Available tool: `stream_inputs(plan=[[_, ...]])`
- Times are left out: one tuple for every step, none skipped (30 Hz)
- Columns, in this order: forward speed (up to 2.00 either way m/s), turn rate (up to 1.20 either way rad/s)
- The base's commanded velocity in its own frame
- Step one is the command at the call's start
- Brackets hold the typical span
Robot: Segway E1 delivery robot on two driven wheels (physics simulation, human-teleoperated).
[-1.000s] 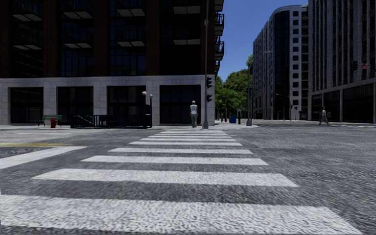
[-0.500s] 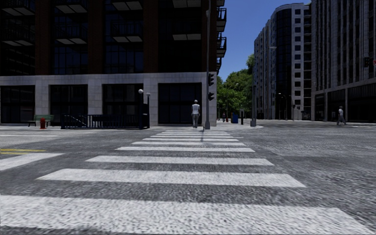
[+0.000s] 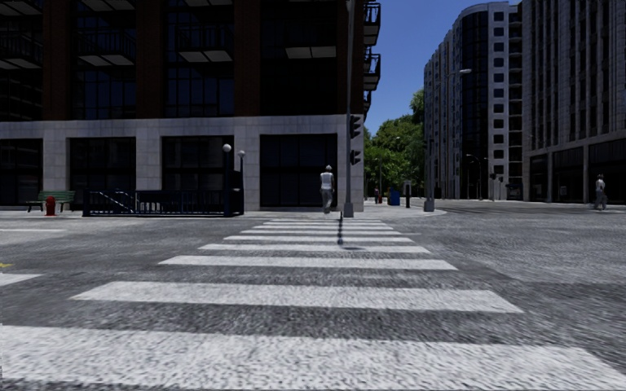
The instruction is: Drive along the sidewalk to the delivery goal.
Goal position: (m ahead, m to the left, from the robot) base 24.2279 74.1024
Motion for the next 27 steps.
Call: stream_inputs(plan=[[2.0, 0.0], [2.0, 0.0], [2.0, 0.0], [2.0, 0.0], [2.0, 0.0], [2.0, 0.0], [2.0, 0.0], [2.0, 0.0], [2.0, 0.0], [2.0, 0.0], [2.0, 0.0], [2.0, 0.0], [2.0, 0.0], [2.0, 0.0], [2.0, 0.0], [2.0, 0.0], [2.0, 0.0], [2.0, 0.0], [2.0, 0.0], [2.0, 0.0], [2.0, 0.0], [2.0, 0.0], [2.0, 0.0], [2.0, 0.0], [2.0, 0.0], [2.0, 0.0], [2.0, 0.0]])
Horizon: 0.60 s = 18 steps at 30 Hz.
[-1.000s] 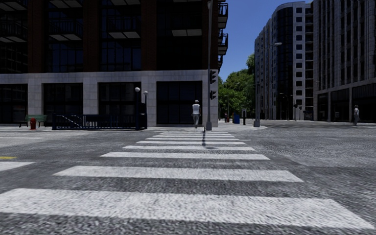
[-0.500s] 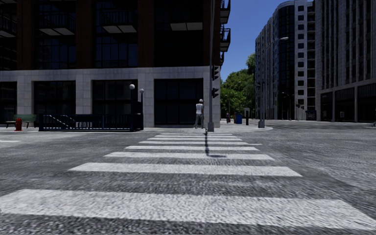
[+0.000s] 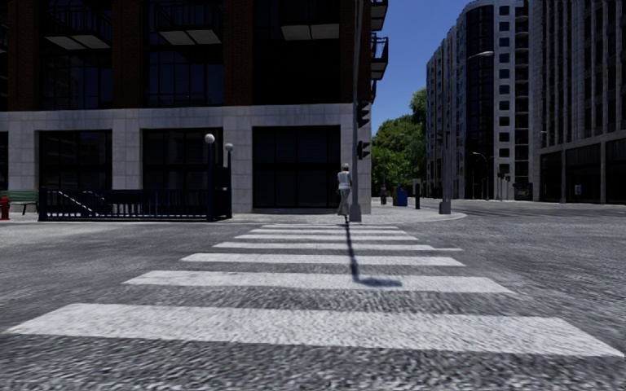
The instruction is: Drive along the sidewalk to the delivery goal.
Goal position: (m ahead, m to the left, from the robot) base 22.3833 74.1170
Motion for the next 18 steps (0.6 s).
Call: stream_inputs(plan=[[2.0, 0.0], [2.0, 0.0], [2.0, 0.0], [2.0, 0.0], [2.0, 0.0], [2.0, 0.0], [2.0, 0.0], [2.0, 0.0], [2.0, 0.0], [2.0, 0.0], [2.0, 0.0], [2.0, 0.0], [2.0, 0.0], [2.0, 0.0], [2.0, 0.0], [2.0, 0.0], [2.0, 0.0], [2.0, 0.0]])
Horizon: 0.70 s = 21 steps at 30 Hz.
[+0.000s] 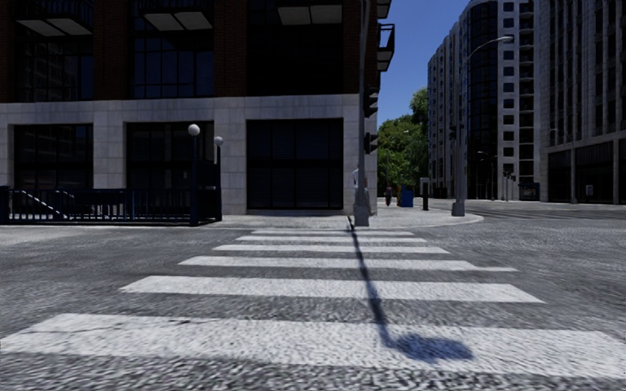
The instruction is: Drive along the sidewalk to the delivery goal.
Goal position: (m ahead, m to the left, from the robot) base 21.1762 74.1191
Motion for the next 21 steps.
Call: stream_inputs(plan=[[2.0, 0.0], [2.0, 0.0], [2.0, 0.0], [2.0, 0.0], [2.0, 0.0], [2.0, 0.0], [2.0, 0.0], [2.0, 0.0], [2.0, 0.0], [2.0, 0.0], [2.0, 0.0], [2.0, 0.0], [2.0, 0.0], [2.0, 0.0], [2.0, 0.0], [2.0, 0.0], [2.0, 0.0], [2.0, 0.0], [2.0, 0.0], [2.0, 0.0], [2.0, 0.0]])
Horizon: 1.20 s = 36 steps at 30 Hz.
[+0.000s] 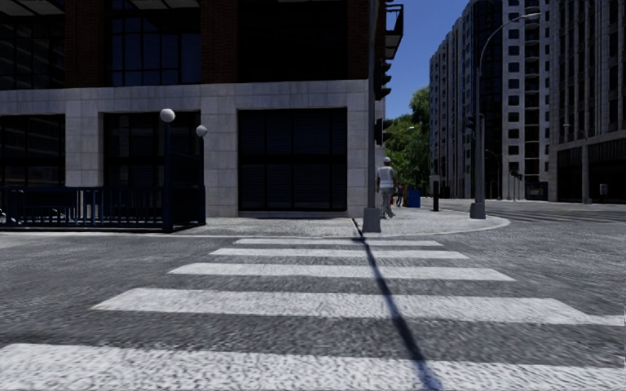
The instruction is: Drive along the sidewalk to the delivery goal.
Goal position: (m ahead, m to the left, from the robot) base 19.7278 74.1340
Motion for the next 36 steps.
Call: stream_inputs(plan=[[2.0, 0.0], [2.0, 0.0], [2.0, 0.0], [2.0, 0.0], [2.0, 0.0], [2.0, 0.0], [2.0, 0.0], [2.0, 0.0], [2.0, 0.0], [2.0, 0.0], [2.0, 0.0], [2.0, 0.0], [2.0, 0.0], [2.0, 0.0], [2.0, 0.0], [2.0, 0.0], [2.0, 0.0], [2.0, 0.0], [2.0, 0.0], [2.0, -0.08], [2.0, -0.08], [2.0, -0.56], [2.0, -0.8], [2.0, -0.88], [2.0, -0.51], [2.0, -0.51], [2.0, -0.02], [2.0, 0.0], [2.0, 0.0], [2.0, 0.0], [2.0, 0.0], [2.0, 0.0], [2.0, 0.0], [2.0, 0.0], [2.0, 0.0], [2.0, 0.0]])
